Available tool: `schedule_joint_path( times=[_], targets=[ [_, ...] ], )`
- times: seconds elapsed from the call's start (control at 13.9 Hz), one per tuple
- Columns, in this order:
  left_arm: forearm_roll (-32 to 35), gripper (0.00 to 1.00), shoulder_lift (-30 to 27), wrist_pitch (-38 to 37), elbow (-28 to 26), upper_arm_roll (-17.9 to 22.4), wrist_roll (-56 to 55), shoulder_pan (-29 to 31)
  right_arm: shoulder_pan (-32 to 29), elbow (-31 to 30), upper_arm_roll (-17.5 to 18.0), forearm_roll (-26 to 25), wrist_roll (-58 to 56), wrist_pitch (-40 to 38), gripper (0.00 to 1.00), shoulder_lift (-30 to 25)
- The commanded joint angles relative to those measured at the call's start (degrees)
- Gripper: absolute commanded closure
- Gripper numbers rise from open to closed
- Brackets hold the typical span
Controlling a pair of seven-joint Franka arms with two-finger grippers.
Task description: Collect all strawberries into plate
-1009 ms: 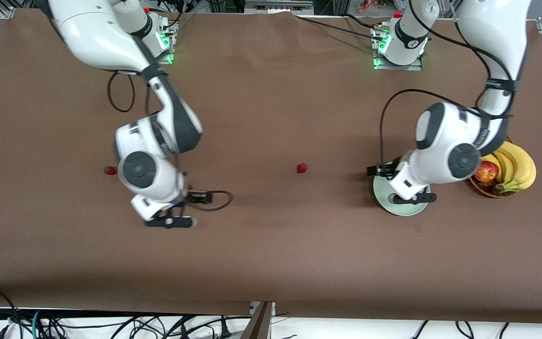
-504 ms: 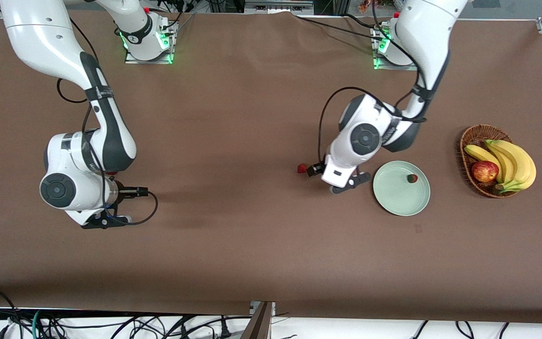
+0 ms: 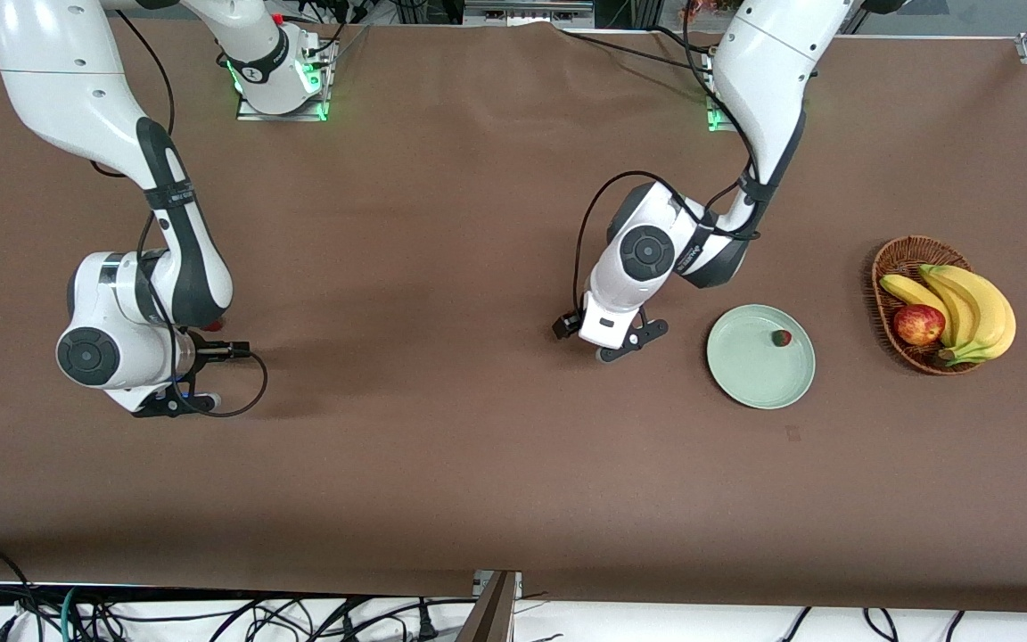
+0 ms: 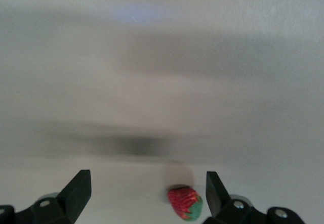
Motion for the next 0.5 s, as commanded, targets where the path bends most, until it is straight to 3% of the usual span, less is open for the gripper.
schedule_joint_path(
  times=[0.0, 0.22, 0.43],
  targets=[
    [1.2, 0.09, 1.4, 2.9, 0.3, 0.9, -1.4, -1.4, -0.6, -4.6, -0.5, -0.6, -3.5, 1.6, 0.0, -2.5],
    [3.0, 0.39, 1.6, 3.2, 0.3, 1.3, -1.4, -2.4, -1.0, -6.8, -1.2, -0.5, -7.4, 1.8, 0.0, -2.7],
    [3.2, 0.42, 1.7, 3.2, 0.1, 1.2, -1.4, -2.5, -1.1, -7.8, -1.4, -0.4, -7.7, 2.0, 0.0, -2.8]
  ],
)
